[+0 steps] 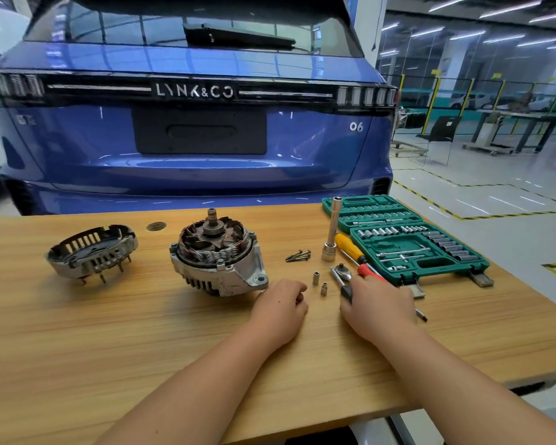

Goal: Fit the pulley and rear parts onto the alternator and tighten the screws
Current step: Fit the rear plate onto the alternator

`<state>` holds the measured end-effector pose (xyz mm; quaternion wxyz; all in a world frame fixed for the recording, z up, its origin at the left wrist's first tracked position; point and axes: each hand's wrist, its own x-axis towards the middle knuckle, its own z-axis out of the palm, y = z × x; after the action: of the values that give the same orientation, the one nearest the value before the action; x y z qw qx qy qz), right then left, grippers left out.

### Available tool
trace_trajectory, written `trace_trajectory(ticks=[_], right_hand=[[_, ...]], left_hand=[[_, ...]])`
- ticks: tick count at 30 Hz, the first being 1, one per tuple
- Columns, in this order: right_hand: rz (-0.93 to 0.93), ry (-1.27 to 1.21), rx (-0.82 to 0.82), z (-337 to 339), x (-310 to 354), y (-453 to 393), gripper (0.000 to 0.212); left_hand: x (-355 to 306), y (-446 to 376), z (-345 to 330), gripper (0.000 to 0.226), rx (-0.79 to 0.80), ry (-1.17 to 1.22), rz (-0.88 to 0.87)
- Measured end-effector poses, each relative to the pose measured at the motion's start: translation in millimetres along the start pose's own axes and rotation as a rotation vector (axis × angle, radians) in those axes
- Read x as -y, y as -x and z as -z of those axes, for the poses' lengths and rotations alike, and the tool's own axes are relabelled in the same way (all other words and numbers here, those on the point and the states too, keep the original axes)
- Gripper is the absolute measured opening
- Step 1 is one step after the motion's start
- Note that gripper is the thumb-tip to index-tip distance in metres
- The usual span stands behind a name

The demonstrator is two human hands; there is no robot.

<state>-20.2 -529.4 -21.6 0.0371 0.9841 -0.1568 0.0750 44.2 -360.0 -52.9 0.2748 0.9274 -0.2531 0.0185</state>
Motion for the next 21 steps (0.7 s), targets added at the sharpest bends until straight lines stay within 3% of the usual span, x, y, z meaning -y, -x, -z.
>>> trace_trajectory(ticks=[6, 10, 14, 18, 21], right_hand=[[0.020, 0.005, -0.106, 15.0, 10.9, -3.6, 0.031], [0.139, -0.147, -0.200, 29.2, 45.2, -1.5, 0.030], [0.184, -0.464, -0.132, 34.3, 90.4, -1.1, 0.043], [0.103, -0.919, 0.021, 32.1, 135.4, -3.0, 0.073], [0.142, -0.970, 0.045, 26.3, 160.8, -6.9, 0.083]], left_hand=[[12.5, 29.4, 13.3, 0.040, 0.013, -0.066, -0.068], [23.3, 46.3, 21.1, 0.038, -0.002, -0.115, -0.120], [43.8, 63.9, 38.0, 0.036, -0.033, -0.112, -0.094], [77.9, 84.2, 65.5, 0.031, -0.062, -0.191, -0.054], [108.8, 99.2, 87.1, 0.029, -0.109, -0.237, 0.042]])
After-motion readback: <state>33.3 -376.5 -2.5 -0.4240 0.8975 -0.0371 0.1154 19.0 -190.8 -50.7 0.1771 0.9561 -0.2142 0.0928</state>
